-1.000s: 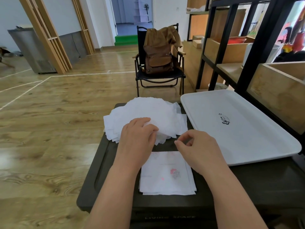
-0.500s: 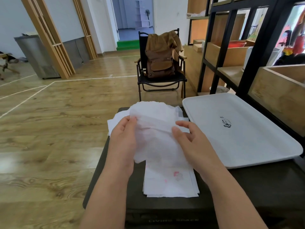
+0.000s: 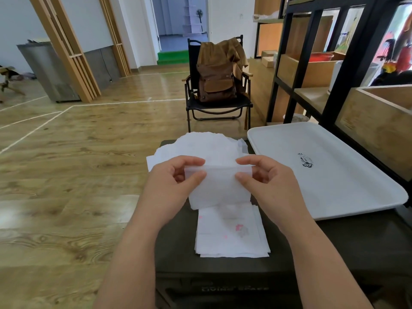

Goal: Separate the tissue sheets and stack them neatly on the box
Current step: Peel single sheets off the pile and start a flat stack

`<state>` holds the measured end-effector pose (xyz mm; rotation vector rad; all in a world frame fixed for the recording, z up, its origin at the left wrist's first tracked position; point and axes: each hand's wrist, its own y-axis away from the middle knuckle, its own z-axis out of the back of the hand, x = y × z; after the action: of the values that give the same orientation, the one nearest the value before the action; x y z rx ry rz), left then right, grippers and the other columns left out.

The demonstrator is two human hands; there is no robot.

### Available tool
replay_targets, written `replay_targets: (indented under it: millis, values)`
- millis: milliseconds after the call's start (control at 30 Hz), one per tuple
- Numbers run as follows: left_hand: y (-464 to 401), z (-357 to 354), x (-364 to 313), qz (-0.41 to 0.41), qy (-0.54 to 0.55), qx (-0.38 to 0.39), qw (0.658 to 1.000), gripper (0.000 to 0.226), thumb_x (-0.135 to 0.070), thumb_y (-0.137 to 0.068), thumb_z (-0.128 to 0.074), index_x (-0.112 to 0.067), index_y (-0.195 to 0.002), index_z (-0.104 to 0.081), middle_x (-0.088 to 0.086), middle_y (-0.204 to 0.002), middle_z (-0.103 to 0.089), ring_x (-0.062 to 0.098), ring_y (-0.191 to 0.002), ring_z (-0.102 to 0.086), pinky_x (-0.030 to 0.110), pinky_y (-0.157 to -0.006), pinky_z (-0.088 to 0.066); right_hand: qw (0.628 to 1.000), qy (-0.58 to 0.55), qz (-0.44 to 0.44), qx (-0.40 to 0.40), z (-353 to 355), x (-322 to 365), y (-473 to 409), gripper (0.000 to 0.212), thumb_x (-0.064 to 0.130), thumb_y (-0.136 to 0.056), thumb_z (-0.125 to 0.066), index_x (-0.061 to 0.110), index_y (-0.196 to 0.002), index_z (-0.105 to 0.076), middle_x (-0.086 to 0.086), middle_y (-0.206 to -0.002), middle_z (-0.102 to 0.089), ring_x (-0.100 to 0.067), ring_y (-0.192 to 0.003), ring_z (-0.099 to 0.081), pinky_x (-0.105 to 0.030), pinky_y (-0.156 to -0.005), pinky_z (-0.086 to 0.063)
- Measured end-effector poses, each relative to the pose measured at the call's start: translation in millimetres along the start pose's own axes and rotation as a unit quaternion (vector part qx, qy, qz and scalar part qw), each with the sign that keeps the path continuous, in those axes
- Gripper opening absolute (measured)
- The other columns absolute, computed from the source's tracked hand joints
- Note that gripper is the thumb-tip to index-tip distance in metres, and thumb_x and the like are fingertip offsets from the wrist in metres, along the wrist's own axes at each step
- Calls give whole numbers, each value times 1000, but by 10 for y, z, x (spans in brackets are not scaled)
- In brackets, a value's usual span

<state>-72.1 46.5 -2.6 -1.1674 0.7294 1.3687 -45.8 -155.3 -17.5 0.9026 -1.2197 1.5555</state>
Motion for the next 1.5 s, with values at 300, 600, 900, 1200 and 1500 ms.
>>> replay_targets:
  millis: [300, 600, 900, 1200, 1500]
  values:
    - [35, -5, -34, -36, -87, -19, 995, 17, -29, -84, -76, -44, -78, -74, -13, -67, -61, 1, -57, -44, 8, -55, -39, 997, 75, -19, -12, 13, -19, -2, 14, 33, -86, -70, 47, -86, -67, 19, -77, -69, 8, -81, -61, -24, -70, -56]
    - [110, 61, -244, -68, -120, 13, 990, 15, -30, -87, -72, -43, -81, -71, -25, -100, -62, 0, -93, -57, 15, -75, -41, 982, 189, 20, -9, 174, 259, 23, 10, 42, -82, -71, 42, -75, -64, 26, -99, -55, 2, -95, -53, -8, -66, -35]
    - [174, 156, -292, -6, -101, 134, 986, 22, -27, -93, -65, -48, -99, -66, -15, -82, -70, -1, -62, -57, 7, -57, -44, 981, 143, -83, 104, 419, 339, 78, 11, 46, -80, -70, 37, -74, -73, 21, -75, -70, 6, -75, -63, -15, -63, -41]
    - [67, -56, 59, 111, -267, 176, 941, 15, -26, -93, -61, -41, -94, -61, -10, -85, -69, 6, -80, -66, 20, -65, -45, 913, 338, -154, 169, 218, 33, 14, 19, 32, -90, -65, 37, -72, -63, 18, -79, -61, 0, -74, -55, -12, -57, -37]
    - [-11, -248, 23, -89, -332, -87, 935, 8, -21, -93, -59, -26, -95, -65, -11, -87, -64, 9, -80, -58, 27, -70, -47, 929, 349, -115, 52, 149, -66, -2, 6, 34, -87, -68, 31, -89, -64, 16, -79, -55, -5, -77, -54, -21, -65, -41]
